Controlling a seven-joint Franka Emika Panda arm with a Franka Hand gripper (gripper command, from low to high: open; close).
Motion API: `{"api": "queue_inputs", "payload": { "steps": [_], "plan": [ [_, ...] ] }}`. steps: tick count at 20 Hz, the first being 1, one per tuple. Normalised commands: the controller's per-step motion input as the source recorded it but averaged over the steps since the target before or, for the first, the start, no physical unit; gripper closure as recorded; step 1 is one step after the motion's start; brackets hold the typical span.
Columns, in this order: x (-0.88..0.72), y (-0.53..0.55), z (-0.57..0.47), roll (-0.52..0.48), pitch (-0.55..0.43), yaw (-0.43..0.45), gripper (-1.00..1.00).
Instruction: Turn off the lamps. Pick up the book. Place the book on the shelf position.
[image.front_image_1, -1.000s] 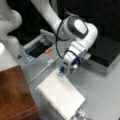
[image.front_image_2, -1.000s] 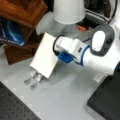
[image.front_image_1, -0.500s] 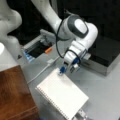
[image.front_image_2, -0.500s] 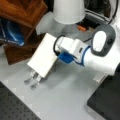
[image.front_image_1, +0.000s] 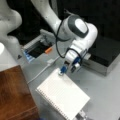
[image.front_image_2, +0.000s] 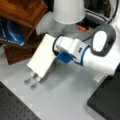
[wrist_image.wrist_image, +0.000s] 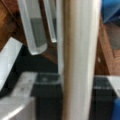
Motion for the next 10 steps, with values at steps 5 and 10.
{"api": "queue_inputs", "payload": {
  "steps": [5,10],
  "plan": [
    [0.54,0.13,0.33,-0.304,0.164,-0.082,1.00],
    [0.56,0.16,0.26,-0.268,0.118,-0.142,1.00]
  ]
}}
